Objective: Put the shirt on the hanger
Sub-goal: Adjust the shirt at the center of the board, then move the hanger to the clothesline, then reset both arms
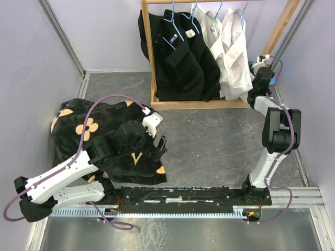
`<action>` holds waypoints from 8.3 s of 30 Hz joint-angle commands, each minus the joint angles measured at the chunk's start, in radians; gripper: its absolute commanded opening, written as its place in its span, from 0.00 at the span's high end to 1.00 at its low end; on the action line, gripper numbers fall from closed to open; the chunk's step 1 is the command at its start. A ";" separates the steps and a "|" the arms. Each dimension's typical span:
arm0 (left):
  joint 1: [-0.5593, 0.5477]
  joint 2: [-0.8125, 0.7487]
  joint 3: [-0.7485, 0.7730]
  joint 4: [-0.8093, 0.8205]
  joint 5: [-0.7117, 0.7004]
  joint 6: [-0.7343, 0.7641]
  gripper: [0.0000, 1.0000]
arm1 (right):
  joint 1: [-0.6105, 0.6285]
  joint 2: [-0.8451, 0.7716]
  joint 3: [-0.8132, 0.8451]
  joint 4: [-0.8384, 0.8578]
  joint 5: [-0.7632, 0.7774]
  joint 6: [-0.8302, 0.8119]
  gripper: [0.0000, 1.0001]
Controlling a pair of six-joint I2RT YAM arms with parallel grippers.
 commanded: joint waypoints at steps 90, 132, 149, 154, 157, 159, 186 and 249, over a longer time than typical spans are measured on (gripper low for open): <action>-0.001 0.025 -0.033 0.050 0.019 -0.012 0.01 | -0.082 0.127 -0.011 -0.076 0.048 -0.341 0.98; 0.000 -0.009 -0.035 -0.159 -0.526 -0.357 0.01 | -0.071 -0.970 -0.247 -1.504 0.281 -0.483 0.01; -0.001 -0.334 -0.145 -0.039 -0.537 -0.207 0.01 | 0.503 -1.301 -0.006 -1.716 0.495 -0.804 0.01; -0.001 -0.428 -0.199 0.030 -0.544 -0.180 0.01 | 0.503 -1.364 -0.023 -1.607 0.760 -0.761 0.01; -0.001 -0.457 -0.223 0.038 -0.529 -0.183 0.01 | 0.503 -1.310 0.014 -1.529 0.924 -0.719 0.01; -0.001 -0.459 -0.228 0.031 -0.519 -0.186 0.01 | 0.502 -1.230 0.076 -1.478 0.934 -0.740 0.02; -0.001 -0.422 -0.246 0.065 -0.411 -0.132 0.01 | 0.245 -0.217 1.058 -1.570 0.637 -0.924 0.29; -0.001 -0.436 -0.249 0.049 -0.519 -0.170 0.00 | 0.169 -1.471 -0.110 -1.404 0.347 -0.884 0.01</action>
